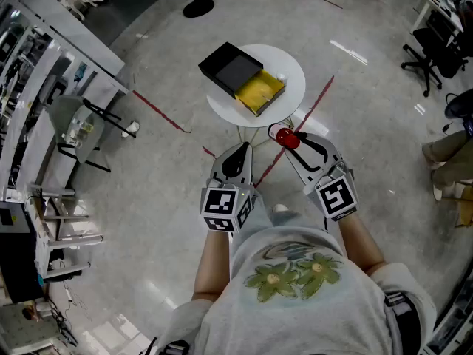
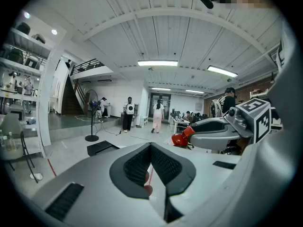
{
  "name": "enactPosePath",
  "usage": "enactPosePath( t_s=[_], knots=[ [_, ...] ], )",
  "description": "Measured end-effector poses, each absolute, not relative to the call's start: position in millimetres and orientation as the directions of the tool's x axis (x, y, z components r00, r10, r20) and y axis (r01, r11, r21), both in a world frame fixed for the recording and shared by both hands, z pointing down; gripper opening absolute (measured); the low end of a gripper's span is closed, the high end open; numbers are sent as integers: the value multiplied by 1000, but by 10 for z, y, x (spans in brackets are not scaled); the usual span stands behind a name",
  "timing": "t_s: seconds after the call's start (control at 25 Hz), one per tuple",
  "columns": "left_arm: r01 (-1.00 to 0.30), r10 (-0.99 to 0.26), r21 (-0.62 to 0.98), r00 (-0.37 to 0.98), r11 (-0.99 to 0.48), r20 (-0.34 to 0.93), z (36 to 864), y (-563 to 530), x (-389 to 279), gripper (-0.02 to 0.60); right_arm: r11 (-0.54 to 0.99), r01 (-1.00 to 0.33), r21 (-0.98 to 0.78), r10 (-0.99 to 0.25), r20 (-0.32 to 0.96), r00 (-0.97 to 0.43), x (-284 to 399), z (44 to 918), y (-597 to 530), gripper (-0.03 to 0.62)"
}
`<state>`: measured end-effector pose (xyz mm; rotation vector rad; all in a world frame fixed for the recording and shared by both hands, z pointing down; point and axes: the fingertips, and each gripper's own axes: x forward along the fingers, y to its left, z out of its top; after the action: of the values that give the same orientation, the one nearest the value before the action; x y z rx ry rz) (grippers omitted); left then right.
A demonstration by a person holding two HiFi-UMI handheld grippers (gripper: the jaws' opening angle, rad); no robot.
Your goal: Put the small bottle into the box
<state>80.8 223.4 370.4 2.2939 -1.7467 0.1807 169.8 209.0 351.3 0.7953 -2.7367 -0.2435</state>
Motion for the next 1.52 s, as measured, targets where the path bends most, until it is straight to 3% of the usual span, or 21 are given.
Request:
enactPosePath(
  t_s=[0.64,1.52],
  knots=[
    [-956,-920,142,285,-255,269,3903,1783,649,5,836,-500,224,-546,252,-799,1539,3675,1604,138],
    [-944,-899,175,323,-281,296,3997,-62,-254,5,815,-533,229,-579,301,-757,729,3740,-264,138]
  ],
)
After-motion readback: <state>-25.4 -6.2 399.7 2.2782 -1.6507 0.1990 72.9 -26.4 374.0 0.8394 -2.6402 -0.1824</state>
